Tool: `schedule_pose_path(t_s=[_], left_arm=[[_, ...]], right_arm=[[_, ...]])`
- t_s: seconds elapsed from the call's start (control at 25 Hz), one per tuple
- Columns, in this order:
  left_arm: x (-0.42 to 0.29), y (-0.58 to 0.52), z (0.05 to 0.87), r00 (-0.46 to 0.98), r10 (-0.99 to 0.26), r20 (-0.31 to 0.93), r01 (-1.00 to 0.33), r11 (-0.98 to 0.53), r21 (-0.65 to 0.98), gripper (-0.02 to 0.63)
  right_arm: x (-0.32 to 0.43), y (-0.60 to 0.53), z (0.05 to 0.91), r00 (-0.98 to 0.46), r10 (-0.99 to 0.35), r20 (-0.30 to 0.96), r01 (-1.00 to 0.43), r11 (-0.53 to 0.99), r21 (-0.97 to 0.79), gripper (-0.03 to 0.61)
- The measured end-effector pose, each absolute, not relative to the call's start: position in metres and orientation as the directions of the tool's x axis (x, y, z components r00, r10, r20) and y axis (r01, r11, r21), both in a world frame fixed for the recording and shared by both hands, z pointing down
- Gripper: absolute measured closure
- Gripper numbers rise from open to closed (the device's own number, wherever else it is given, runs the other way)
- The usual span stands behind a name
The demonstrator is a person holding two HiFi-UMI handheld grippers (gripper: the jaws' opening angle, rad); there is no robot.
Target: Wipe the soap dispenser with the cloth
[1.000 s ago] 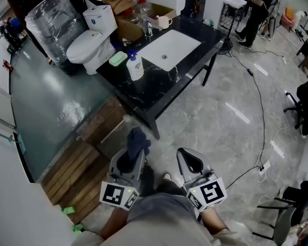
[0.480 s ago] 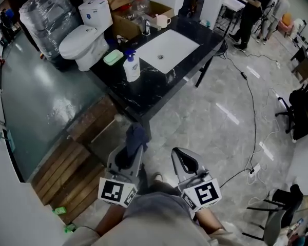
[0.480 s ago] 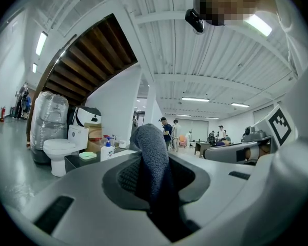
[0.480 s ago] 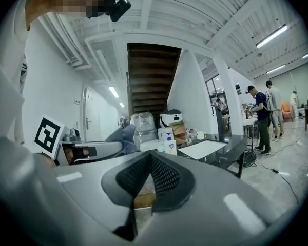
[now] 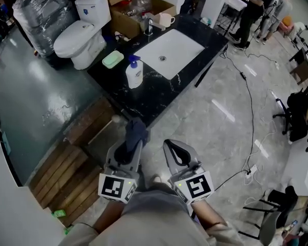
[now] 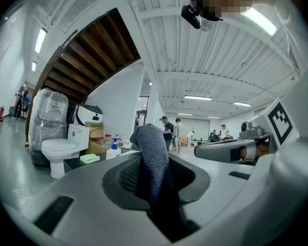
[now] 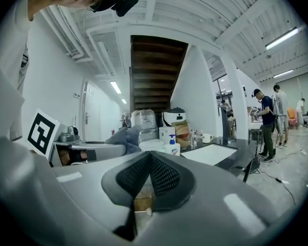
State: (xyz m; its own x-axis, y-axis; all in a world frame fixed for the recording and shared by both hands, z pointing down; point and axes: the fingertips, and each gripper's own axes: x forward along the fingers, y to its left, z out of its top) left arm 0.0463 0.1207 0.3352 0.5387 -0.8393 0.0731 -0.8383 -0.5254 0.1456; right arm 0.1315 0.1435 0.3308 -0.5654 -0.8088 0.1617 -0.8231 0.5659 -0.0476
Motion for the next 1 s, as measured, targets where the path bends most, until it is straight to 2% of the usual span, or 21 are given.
schedule_pose_path(t_s=[0.56, 1.0], left_arm=[[0.008, 0.016, 0.326, 0.580, -0.813, 0.046, -0.810, -0.570, 0.137, 0.523], [-0.034, -0.019, 0.336, 0.627, -0.777, 0.055, -0.774, -0.614, 0.151, 0.523]], right_arm=[[0.087, 0.040, 0.317, -0.540, -0.827, 0.158, -0.840, 0.540, -0.047, 0.577], [0.024, -0.004, 0.314, -0.579, -0.797, 0.171, -0.810, 0.587, -0.008, 0.572]])
